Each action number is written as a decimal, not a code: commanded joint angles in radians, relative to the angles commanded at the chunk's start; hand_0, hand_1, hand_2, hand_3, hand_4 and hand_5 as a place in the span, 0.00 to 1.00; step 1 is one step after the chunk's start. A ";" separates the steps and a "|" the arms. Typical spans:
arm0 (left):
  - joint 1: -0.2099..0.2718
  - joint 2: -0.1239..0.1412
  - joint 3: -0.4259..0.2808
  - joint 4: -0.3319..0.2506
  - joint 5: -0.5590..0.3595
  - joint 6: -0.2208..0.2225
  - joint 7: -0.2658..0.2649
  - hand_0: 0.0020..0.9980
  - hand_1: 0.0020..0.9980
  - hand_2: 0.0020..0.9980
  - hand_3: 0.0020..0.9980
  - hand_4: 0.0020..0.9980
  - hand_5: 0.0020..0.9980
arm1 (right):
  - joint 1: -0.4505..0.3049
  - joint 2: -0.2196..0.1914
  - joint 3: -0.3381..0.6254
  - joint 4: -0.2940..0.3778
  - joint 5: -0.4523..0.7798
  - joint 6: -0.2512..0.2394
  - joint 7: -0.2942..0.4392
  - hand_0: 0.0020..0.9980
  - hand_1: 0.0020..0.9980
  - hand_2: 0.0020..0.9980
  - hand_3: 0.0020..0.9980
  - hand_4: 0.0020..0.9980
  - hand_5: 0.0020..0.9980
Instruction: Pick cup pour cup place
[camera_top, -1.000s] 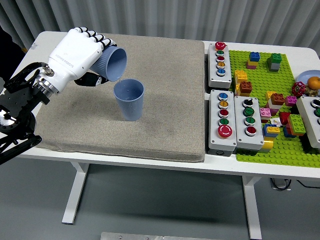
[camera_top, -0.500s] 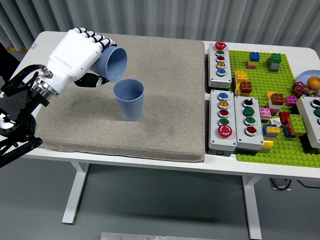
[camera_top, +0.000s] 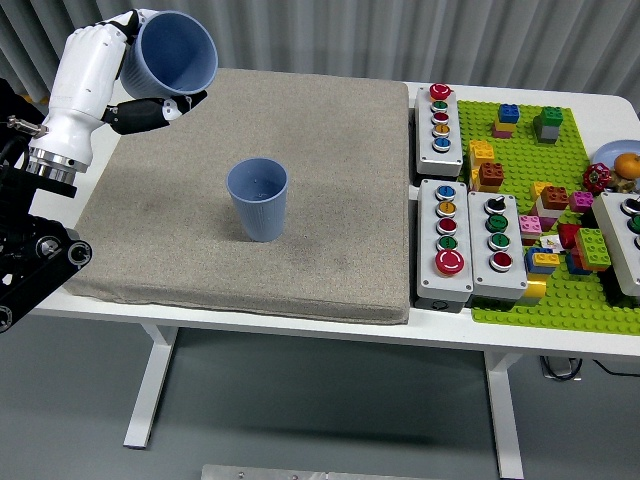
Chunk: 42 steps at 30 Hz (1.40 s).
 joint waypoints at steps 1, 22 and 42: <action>0.014 -0.013 -0.010 0.006 -0.039 0.001 -0.011 0.47 0.49 0.63 0.57 0.77 0.22 | -0.002 0.000 0.001 0.000 -0.002 0.000 0.000 0.70 0.63 0.56 0.56 0.00 0.01; 0.193 -0.223 -0.043 0.131 -0.577 0.031 -0.089 0.49 0.50 0.63 0.57 0.77 0.24 | -0.015 0.008 0.012 0.000 -0.022 0.002 -0.003 0.70 0.63 0.56 0.56 0.00 0.01; 0.196 -0.277 0.047 0.302 -0.760 0.031 -0.346 0.53 0.55 0.63 0.57 0.74 0.25 | -0.006 0.011 0.011 0.000 -0.022 -0.001 -0.003 0.70 0.63 0.56 0.57 0.00 0.02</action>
